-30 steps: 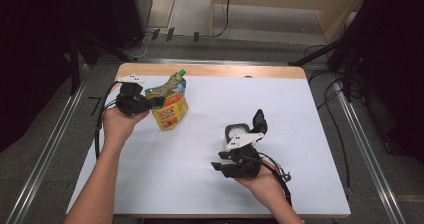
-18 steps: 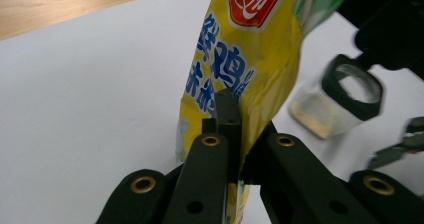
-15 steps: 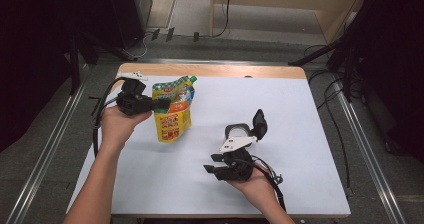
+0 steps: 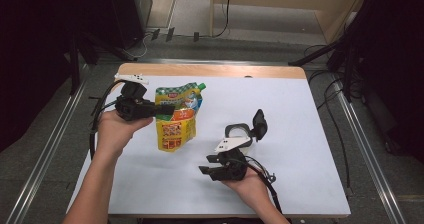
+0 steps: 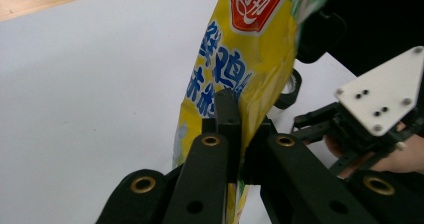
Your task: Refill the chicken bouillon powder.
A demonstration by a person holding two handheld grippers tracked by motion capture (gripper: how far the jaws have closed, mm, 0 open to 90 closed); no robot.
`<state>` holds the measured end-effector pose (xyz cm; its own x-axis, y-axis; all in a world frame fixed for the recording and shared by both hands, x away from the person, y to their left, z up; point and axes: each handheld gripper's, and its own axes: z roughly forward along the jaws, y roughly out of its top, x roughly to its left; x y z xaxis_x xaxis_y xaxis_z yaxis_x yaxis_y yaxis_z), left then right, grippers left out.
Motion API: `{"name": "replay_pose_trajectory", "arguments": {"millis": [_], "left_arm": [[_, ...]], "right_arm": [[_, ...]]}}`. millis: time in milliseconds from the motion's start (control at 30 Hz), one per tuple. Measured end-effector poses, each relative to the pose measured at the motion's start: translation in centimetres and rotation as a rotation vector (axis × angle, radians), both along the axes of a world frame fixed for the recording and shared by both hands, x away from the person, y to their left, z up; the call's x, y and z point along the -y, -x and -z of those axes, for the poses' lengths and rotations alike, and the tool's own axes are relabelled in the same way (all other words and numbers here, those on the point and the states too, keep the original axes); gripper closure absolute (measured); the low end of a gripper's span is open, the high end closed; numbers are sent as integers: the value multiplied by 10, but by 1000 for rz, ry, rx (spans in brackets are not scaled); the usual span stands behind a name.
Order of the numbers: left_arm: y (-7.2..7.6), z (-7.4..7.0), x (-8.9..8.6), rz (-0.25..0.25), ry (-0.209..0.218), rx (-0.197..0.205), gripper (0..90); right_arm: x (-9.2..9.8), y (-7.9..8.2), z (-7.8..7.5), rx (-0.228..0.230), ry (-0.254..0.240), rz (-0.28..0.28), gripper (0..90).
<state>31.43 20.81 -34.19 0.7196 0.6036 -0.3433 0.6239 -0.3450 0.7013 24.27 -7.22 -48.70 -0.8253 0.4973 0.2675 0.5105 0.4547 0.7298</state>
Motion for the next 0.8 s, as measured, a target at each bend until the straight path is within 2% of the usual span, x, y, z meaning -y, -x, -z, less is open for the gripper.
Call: {"name": "replay_pose_trajectory", "arguments": {"millis": [233, 467, 800], "left_arm": [[12, -7, 8, 41, 22, -17, 900], [21, -9, 19, 75, 6, -31, 900], [30, -10, 30, 112, 38, -63, 900]], "right_arm": [[-9, -3, 6, 9, 28, 7, 549], [-11, -8, 11, 21, 30, 21, 550], [-11, -14, 16, 20, 20, 71, 548]]}}
